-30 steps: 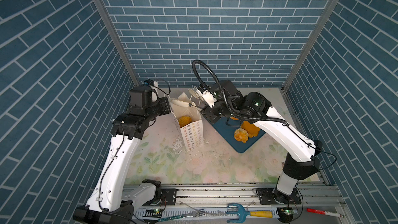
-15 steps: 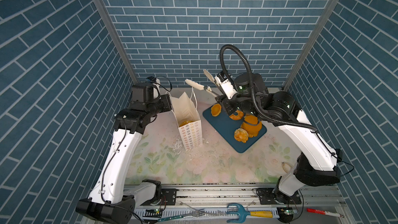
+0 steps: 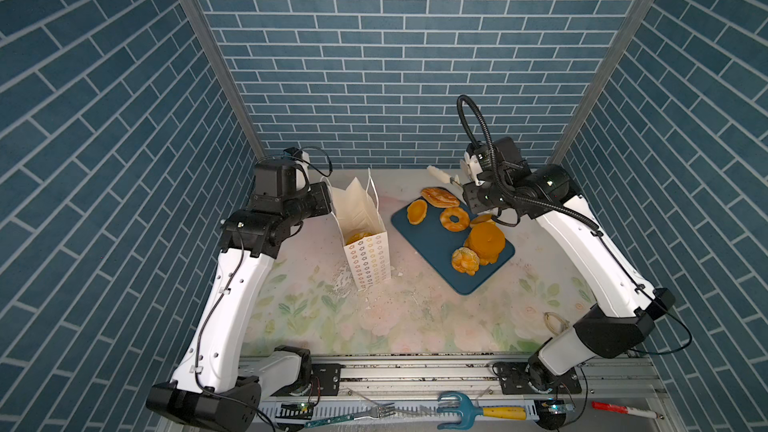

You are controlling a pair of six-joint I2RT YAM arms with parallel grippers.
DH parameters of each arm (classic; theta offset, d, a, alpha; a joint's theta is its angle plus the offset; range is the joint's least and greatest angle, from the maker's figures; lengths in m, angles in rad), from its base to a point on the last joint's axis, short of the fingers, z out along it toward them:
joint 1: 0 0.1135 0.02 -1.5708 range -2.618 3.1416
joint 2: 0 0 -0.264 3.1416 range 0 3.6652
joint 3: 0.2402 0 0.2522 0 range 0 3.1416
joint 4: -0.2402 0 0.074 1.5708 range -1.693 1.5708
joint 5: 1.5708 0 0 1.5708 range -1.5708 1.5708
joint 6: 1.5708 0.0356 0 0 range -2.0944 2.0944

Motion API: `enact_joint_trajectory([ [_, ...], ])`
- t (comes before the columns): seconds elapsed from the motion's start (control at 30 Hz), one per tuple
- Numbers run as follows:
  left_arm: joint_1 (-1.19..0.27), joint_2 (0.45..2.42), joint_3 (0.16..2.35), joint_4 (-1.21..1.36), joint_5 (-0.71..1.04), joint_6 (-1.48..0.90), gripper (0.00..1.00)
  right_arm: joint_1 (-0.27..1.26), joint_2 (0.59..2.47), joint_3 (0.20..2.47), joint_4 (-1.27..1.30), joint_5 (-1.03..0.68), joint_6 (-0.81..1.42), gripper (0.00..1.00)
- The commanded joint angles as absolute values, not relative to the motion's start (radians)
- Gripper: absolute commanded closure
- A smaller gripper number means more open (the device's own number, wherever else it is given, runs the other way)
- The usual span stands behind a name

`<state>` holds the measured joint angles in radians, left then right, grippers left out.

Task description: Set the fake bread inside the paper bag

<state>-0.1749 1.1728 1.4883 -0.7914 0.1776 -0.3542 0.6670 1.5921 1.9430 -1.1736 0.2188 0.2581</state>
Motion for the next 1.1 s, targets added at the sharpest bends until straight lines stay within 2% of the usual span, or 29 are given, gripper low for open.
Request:
enact_joint_trajectory([
  [0.0,-0.171,1.156,1.496,-0.798,0.184,-0.350,1.00,0.652,1.640,1.901,-1.124,0.106,0.348,0.54],
  [0.37,-0.172,1.150,1.485,-0.806,0.162,-0.343,1.00,0.642,1.859,1.900,-1.039,0.067,0.429,0.53],
  [0.7,-0.171,1.174,1.497,-0.810,0.153,-0.329,1.00,0.637,1.921,1.888,-0.976,0.005,0.491,0.52],
  [1.07,-0.173,1.194,1.518,-0.833,0.137,-0.314,1.00,0.635,2.033,1.977,-0.993,-0.019,0.484,0.54],
])
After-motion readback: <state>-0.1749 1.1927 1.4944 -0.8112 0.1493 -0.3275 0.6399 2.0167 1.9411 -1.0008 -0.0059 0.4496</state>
